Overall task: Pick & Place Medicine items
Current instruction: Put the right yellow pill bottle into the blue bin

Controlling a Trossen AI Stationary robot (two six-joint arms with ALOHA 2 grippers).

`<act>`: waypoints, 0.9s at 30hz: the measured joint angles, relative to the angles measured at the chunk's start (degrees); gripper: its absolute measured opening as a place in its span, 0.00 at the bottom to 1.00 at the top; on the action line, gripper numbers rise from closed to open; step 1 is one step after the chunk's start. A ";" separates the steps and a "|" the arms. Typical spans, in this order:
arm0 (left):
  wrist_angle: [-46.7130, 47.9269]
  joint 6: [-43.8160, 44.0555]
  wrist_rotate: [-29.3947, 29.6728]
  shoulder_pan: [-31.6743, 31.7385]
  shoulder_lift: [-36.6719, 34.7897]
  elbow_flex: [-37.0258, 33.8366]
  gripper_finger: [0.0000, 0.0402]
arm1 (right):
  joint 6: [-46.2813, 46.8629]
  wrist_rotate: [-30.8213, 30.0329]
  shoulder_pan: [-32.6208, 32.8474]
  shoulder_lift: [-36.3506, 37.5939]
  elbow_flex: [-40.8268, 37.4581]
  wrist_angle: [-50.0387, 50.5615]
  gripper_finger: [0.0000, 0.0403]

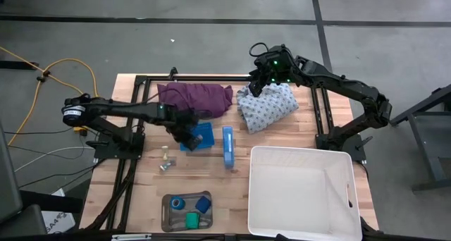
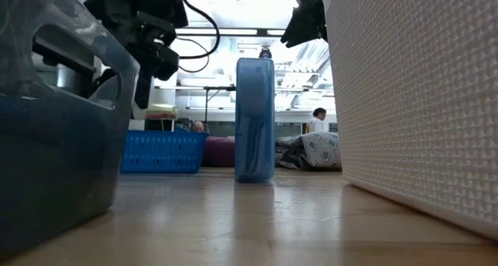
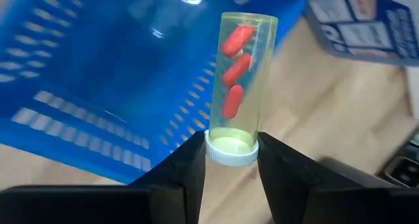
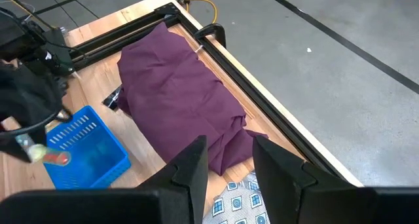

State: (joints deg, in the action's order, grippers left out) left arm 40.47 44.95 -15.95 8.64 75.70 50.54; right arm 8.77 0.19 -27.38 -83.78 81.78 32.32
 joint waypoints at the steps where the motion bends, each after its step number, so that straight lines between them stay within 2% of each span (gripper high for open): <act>1: 0.52 -0.71 0.80 0.67 0.00 0.00 0.30 | -0.01 0.01 0.00 0.01 0.00 0.00 0.27; 6: 2.14 -4.81 5.62 3.12 0.98 0.00 0.30 | 0.01 0.02 0.00 0.01 0.00 0.00 0.27; 16: 2.52 -12.01 6.37 3.26 7.28 0.00 0.30 | 0.01 0.02 0.00 0.01 0.00 -0.04 0.27; 27: 2.45 -13.51 7.30 3.26 8.46 0.00 0.30 | 0.00 0.02 0.00 0.01 0.00 -0.20 0.27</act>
State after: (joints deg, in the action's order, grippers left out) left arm 42.92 31.44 -8.65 11.90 84.16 50.54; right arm 8.76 0.20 -27.38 -83.77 81.78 32.12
